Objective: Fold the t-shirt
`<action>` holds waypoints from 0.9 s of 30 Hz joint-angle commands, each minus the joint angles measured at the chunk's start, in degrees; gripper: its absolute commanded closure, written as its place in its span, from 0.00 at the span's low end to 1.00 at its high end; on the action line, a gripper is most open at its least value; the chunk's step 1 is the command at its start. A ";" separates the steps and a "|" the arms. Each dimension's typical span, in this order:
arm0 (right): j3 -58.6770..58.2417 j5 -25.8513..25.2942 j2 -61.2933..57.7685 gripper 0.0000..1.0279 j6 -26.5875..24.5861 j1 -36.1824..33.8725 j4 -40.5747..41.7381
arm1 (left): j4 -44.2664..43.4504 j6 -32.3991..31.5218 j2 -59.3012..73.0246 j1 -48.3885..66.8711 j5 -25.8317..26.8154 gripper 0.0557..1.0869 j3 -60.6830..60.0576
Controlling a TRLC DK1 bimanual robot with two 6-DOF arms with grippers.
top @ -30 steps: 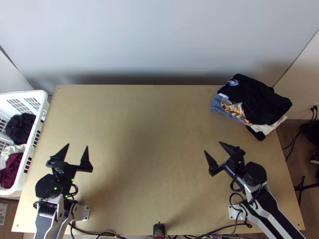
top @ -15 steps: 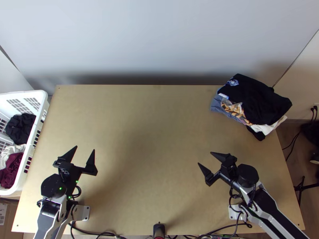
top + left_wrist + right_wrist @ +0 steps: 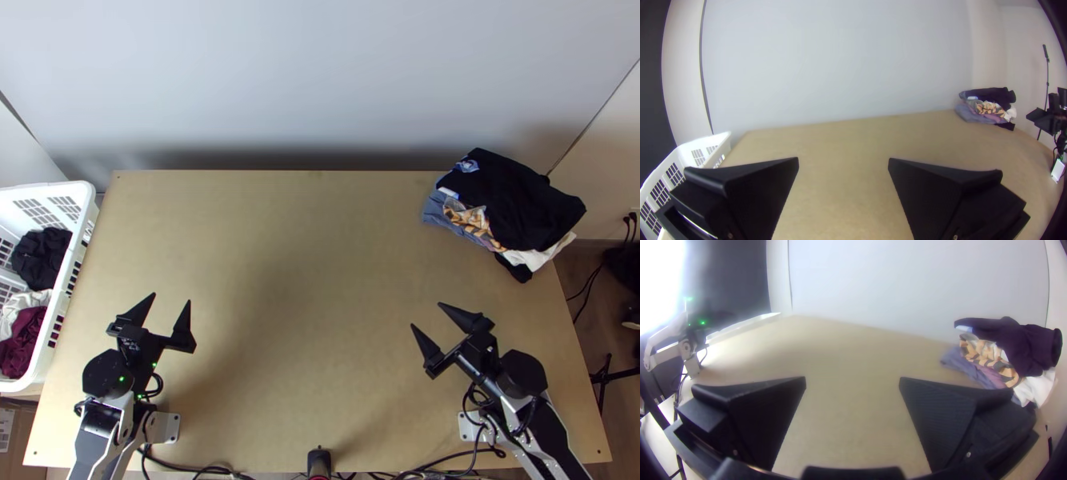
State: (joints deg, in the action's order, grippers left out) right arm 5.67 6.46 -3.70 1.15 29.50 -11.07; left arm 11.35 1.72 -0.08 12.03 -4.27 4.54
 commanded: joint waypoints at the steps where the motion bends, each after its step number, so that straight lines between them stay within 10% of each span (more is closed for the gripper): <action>1: -0.05 -1.62 3.79 0.05 -0.80 -0.14 -1.23 | 0.16 0.04 -0.01 0.01 -0.03 0.05 -0.05; 27: -0.05 -1.62 3.79 0.05 -0.80 1.53 -1.32 | 0.69 -0.22 5.88 5.11 0.41 0.05 -0.23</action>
State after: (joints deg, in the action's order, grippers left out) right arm 5.61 4.78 0.08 0.36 30.98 -12.45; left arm 11.64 1.74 1.15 13.04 -4.29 4.40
